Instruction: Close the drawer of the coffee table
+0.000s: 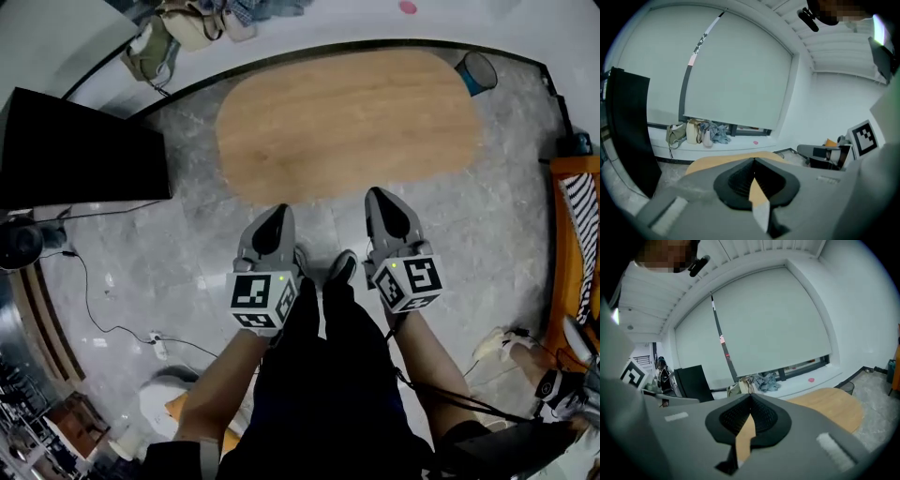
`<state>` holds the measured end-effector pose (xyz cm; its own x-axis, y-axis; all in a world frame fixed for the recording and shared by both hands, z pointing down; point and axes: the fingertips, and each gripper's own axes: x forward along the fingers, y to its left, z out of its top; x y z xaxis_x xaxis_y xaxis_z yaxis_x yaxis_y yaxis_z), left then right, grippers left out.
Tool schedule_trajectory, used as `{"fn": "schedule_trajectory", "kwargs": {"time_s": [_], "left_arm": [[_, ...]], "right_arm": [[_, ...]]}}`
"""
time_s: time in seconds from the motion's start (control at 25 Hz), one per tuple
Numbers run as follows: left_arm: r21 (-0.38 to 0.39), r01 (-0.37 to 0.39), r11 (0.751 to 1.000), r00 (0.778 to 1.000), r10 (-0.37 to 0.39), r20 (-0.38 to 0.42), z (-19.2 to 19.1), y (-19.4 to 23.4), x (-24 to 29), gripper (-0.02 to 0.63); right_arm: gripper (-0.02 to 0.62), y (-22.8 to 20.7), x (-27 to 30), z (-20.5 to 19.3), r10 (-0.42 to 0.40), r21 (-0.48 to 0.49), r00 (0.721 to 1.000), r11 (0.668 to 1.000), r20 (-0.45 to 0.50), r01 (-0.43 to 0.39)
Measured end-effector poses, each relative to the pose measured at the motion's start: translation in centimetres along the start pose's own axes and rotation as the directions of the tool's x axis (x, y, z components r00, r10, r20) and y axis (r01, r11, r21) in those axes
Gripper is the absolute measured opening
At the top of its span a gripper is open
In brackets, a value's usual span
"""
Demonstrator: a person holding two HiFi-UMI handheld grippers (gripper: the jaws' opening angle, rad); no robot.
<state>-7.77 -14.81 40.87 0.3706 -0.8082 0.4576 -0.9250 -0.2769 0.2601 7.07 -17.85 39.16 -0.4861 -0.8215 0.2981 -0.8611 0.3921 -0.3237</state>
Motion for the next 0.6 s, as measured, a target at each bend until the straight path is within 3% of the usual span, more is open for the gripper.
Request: {"fn": "schedule_trajectory", "kwargs": {"time_s": [0.16, 0.32, 0.48, 0.6], "left_arm": [[0.058, 0.027, 0.998, 0.996, -0.032, 0.086, 5.9, -0.6, -1.6, 0.003], [0.083, 0.004, 0.997, 0.990, -0.016, 0.140, 10.6, 0.8, -3.2, 0.003], [0.009, -0.010, 1.000, 0.987, 0.008, 0.162, 13.9, 1.9, -4.9, 0.003], [-0.079, 0.023, 0.997, 0.982, -0.008, 0.186, 15.9, 0.9, -5.7, 0.003]], "right_arm": [[0.002, 2.3, -1.0, 5.4, 0.051, -0.010, 0.995, 0.999, 0.087, -0.050], [0.002, 3.4, -1.5, 9.3, 0.070, -0.048, 0.991, 0.997, 0.118, -0.064], [0.002, 4.3, -2.6, 13.5, 0.073, -0.022, 0.981, 0.997, 0.180, -0.070], [0.002, 5.1, -3.4, 16.3, 0.091, -0.062, 0.975, 0.995, 0.204, -0.080]]}}
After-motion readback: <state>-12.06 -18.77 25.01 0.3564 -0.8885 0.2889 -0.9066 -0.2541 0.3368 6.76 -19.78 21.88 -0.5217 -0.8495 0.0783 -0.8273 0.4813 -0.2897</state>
